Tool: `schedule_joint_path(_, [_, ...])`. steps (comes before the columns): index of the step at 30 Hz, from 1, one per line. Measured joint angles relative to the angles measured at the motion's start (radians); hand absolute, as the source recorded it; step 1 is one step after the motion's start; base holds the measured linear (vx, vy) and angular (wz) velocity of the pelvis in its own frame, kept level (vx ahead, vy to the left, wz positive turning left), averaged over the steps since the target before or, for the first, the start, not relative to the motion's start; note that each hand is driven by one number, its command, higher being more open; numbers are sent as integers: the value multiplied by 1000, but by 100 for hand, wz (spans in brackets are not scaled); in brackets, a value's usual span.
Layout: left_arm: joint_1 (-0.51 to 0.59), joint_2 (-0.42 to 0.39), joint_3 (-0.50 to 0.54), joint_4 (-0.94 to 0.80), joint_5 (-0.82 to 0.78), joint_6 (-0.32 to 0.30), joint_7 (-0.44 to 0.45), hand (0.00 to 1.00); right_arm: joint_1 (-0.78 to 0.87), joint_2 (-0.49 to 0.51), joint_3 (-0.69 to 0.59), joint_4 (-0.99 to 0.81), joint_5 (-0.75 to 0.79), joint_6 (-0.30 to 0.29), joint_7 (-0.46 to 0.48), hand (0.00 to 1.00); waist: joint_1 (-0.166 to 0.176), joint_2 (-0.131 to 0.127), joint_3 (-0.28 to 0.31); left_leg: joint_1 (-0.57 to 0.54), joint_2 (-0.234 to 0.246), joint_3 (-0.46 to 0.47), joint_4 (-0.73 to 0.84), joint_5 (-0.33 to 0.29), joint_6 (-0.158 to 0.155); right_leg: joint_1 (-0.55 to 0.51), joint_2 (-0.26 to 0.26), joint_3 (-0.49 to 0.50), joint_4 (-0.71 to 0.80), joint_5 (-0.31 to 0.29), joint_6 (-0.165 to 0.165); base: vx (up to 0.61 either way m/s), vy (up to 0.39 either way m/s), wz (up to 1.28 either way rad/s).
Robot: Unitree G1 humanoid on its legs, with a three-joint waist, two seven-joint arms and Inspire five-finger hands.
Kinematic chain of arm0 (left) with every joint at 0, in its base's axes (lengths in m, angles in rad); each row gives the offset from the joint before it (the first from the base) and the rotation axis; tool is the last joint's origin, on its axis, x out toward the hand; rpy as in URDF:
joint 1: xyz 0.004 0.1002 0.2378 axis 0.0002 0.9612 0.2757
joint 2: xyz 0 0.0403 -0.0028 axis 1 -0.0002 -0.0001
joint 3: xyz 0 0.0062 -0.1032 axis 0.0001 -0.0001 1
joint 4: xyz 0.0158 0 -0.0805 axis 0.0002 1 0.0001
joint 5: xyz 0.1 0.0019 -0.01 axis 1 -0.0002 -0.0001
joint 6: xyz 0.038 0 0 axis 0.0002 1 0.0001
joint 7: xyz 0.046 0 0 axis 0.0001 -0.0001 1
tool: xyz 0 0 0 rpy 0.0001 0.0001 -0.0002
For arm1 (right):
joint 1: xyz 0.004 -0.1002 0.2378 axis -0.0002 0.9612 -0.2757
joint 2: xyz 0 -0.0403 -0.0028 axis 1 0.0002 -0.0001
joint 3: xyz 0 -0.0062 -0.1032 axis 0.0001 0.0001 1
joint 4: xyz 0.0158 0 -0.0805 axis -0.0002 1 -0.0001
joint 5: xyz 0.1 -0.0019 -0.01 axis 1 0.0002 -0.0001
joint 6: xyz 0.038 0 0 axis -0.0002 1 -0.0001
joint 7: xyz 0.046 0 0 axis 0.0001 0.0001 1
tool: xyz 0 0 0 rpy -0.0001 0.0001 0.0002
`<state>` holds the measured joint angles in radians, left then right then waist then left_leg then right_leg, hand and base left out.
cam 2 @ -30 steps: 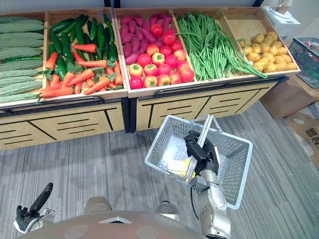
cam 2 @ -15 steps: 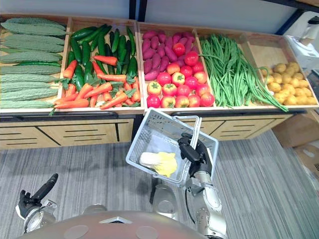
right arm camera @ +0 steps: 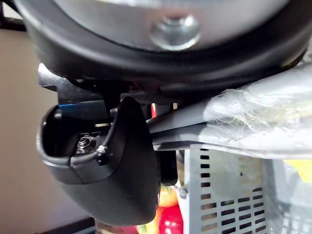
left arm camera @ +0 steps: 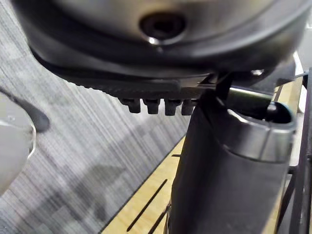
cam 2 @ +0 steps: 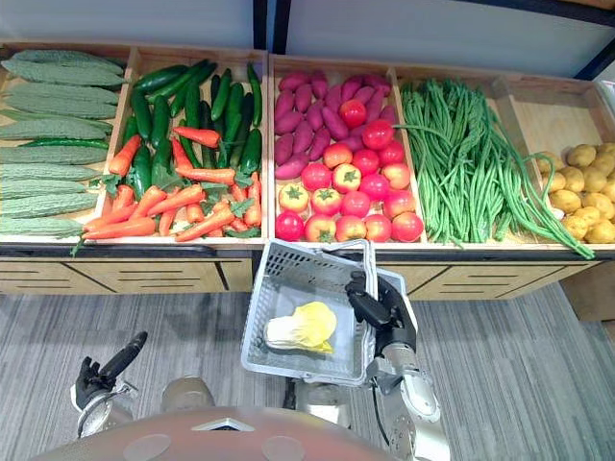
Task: Pick vegetable in the basket
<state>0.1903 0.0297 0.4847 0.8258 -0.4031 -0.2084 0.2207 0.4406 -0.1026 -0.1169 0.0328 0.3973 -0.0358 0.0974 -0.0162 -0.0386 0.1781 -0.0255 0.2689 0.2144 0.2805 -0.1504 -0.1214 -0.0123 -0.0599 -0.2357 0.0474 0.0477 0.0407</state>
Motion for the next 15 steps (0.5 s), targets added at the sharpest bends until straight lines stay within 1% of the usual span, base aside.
schedule_joint_path(1, [6, 13, 3, 14, 0, 1, 1, 100, 4, 7, 0, 13, -2, 1, -3, 0, 8, -17, -3, 35, -32, 15, -55, 22, -25, 12, -8, 26, -34, 20, 22, 88, 149, -25])
schedule_joint_path(2, [11, 17, 3, 20, 0, 1, 1, 100, 14, 3, 0, 12, -3, 1, -4, 0, 6, -39, -16, 57, -59, 30, -105, 38, -14, 23, -29, 42, -66, 40, 33, 102, 146, -28])
schedule_joint_path(4, [18, 18, 5, 31, 1, 2, -3, 100, 15, -6, 0, 12, -15, 0, -3, 0, 8, -48, -27, 90, -88, 64, -155, 49, -3, 28, -52, 67, -87, 53, 47, 60, 125, -26])
schedule_joint_path(5, [27, 17, 9, 33, 10, 7, -7, 100, 15, -9, 1, 12, -19, -4, 2, 0, 9, -45, -31, 107, -103, 80, -174, 51, 0, 26, -62, 82, -89, 57, 53, 26, 112, -31])
schedule_joint_path(8, [36, 20, 49, 35, 14, 10, -10, 100, 16, -14, 2, 12, -34, -6, 6, 0, 1, -32, -62, 107, -118, 110, -196, 51, 2, -2, -69, 113, -91, 62, 59, 27, 57, -28])
schedule_joint_path(9, [36, 21, 56, 35, 14, 10, -8, 100, 16, -16, 2, 12, -37, -6, 6, 0, -1, -32, -67, 107, -119, 113, -199, 52, 3, -5, -69, 116, -92, 64, 60, 22, 19, -16])
schedule_joint_path(11, [36, 21, 80, 40, 14, 10, -6, 100, 16, -21, 2, 18, -38, -6, 6, 0, -12, -11, -72, 108, -121, 118, -204, 52, 2, -6, -66, 119, -101, 67, 60, 17, 4, -7])
schedule_joint_path(13, [37, 21, 91, 44, 14, 10, -2, 100, 15, -24, 2, 30, -39, -6, 4, 0, -13, 2, -80, 121, -121, 123, -218, 56, -2, -5, -60, 123, -101, 67, 59, 20, -9, -7])
schedule_joint_path(15, [35, 21, 93, 45, 13, 10, -1, 100, 15, -34, 4, 32, -41, -6, 4, 0, -12, 8, -91, 124, -119, 123, -232, 61, -3, -6, -56, 123, -102, 67, 59, 8, -9, -3])
